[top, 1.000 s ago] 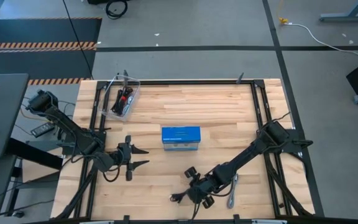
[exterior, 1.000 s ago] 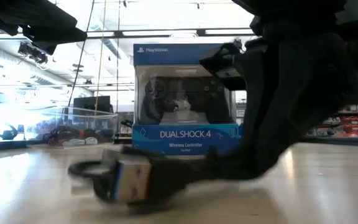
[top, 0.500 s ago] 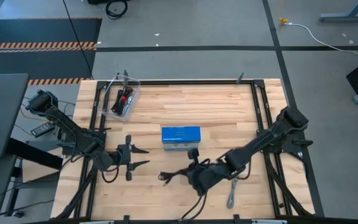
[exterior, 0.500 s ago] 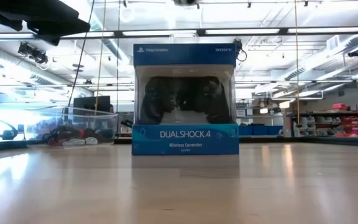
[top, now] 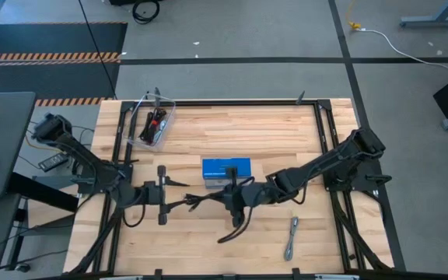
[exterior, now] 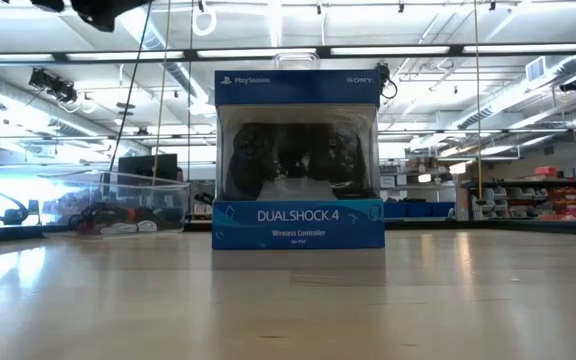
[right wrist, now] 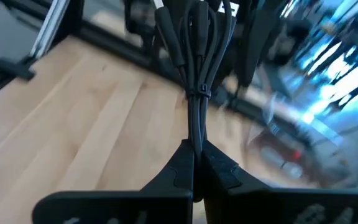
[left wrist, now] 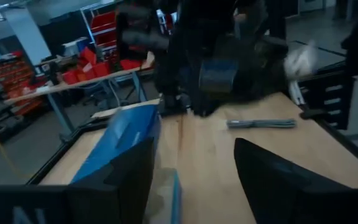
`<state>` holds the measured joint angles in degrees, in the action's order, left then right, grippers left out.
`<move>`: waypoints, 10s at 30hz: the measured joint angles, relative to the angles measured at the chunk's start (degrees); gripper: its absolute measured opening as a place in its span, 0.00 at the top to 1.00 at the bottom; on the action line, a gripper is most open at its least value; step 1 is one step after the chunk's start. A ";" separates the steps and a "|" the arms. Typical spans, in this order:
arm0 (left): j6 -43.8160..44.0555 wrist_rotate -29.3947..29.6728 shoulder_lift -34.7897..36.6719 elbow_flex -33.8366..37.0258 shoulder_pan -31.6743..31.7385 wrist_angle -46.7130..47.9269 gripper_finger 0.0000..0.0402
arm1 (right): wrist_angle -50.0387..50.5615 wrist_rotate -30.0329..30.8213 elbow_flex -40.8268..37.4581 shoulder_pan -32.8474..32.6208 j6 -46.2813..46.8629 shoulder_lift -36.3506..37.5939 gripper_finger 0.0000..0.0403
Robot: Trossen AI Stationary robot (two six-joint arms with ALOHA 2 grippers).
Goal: Pick and place USB-C Cables
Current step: Put the black charger cable into the transparent bin, then put the white charger cable into the transparent bin
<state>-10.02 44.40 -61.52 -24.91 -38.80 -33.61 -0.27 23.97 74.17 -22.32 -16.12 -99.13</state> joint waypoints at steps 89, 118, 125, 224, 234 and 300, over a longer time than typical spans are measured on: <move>-3.94 28.18 10.94 0.00 15.74 -0.39 0.90 | 2.00 50.18 -0.02 -31.55 3.04 1.57 0.60; 28.29 0.97 9.75 -12.57 60.76 63.63 0.90 | 15.96 47.91 -0.02 -32.27 21.54 1.57 0.60; 30.07 -6.63 6.46 -12.55 68.53 73.17 0.90 | 16.72 47.13 -0.02 -31.81 22.47 1.57 0.60; 18.34 -2.03 10.16 -9.25 12.36 39.32 0.58 | 34.74 -26.82 -23.37 -22.52 114.90 1.63 0.82; 21.44 -6.74 10.15 -9.22 12.24 36.28 0.58 | 34.40 -15.06 -22.53 -22.53 108.18 1.48 0.95; 7.84 -22.84 -9.84 -9.22 8.75 -9.35 0.58 | -1.48 4.87 2.14 -3.50 13.65 -1.23 0.94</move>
<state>-2.17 21.56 -71.35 -34.13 -30.04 -42.96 -1.75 28.84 76.31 -25.82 -2.47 -100.36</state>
